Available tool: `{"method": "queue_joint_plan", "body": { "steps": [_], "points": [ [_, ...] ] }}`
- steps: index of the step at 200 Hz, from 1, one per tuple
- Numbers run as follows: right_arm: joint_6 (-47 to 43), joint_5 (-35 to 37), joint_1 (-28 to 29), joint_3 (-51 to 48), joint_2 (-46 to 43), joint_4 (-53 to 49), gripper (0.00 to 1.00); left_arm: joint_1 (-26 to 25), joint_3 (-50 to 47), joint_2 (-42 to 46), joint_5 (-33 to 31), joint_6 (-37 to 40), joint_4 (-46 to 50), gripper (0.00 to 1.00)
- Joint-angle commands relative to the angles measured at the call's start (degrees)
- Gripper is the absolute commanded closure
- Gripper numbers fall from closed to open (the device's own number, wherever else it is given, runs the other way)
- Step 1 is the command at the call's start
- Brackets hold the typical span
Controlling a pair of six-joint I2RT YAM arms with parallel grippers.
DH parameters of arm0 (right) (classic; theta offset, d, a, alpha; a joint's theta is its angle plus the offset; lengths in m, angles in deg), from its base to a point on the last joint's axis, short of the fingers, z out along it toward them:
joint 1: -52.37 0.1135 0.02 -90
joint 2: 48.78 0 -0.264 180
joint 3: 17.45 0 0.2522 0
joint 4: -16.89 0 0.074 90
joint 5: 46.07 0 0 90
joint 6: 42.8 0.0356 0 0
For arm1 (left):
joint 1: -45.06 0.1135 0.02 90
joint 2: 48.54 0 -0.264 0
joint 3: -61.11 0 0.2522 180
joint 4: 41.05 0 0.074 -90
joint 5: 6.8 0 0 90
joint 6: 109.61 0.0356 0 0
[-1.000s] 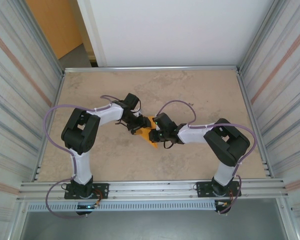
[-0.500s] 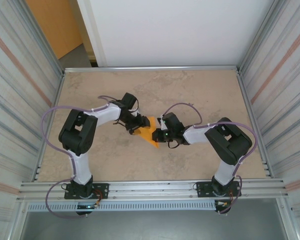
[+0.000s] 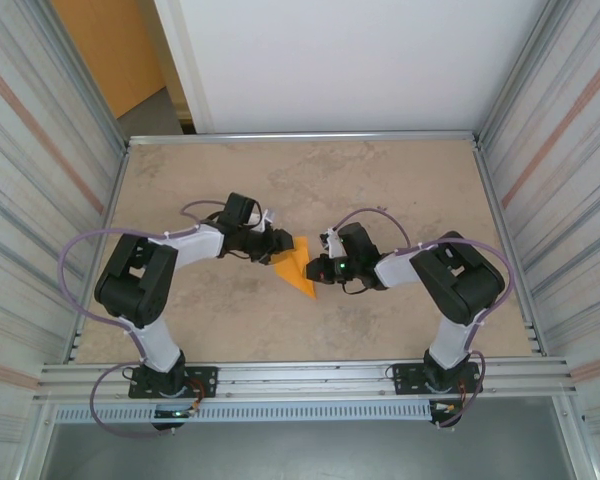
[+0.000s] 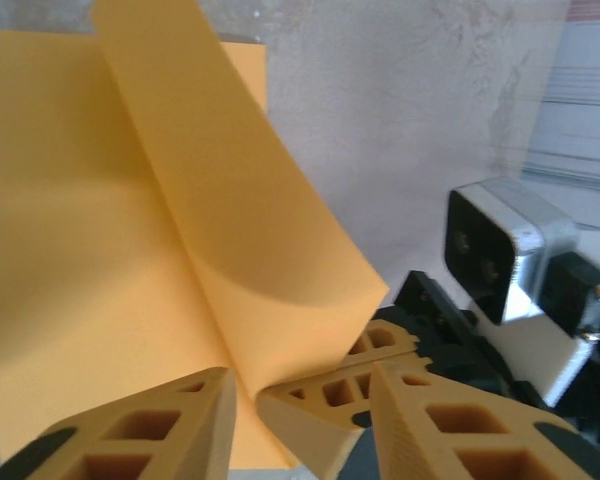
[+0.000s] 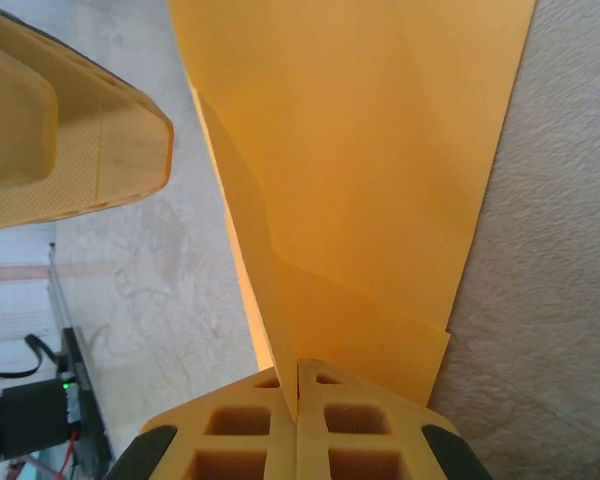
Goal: Fold a paper plane with a square sheet of paper (pick it up from the middle)
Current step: Fourth fold the wing at the center of the table.
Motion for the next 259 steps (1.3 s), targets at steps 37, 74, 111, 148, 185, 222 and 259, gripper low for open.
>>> {"method": "queue_joint_plan", "body": {
  "steps": [37, 74, 111, 148, 185, 222, 259],
  "points": [
    [1.9, -5.6, -1.3, -0.3, 2.8, 2.9, 1.00, -0.2, -0.7, -2.3, 5.9, -2.0, -9.4, 0.73],
    [2.2, -5.6, -1.6, -0.4, 3.1, 2.5, 1.00, -1.4, 1.6, -4.8, 6.9, -1.1, -8.6, 0.77],
    [2.0, -5.1, -1.9, -0.7, 2.6, 2.0, 0.99, -1.7, 2.3, -6.6, 6.7, -0.5, -8.5, 0.80],
    [2.2, -4.4, -2.1, -0.7, 2.2, 1.2, 0.98, -1.8, 3.1, -8.1, 6.3, -0.1, -7.7, 0.82],
    [2.1, -3.8, -2.0, -0.6, 1.7, 0.1, 0.96, -1.8, 4.2, -9.5, 5.9, 0.4, -5.9, 0.83],
    [2.0, -3.1, -2.1, -0.4, 0.9, -1.7, 0.88, -1.9, 4.9, -10.4, 5.5, 0.6, -4.4, 0.85],
    [1.4, -1.6, -2.2, -0.1, -2.3, -6.0, 0.73, -1.9, 5.5, -10.8, 4.9, 1.2, -2.7, 0.86]
  ]
}}
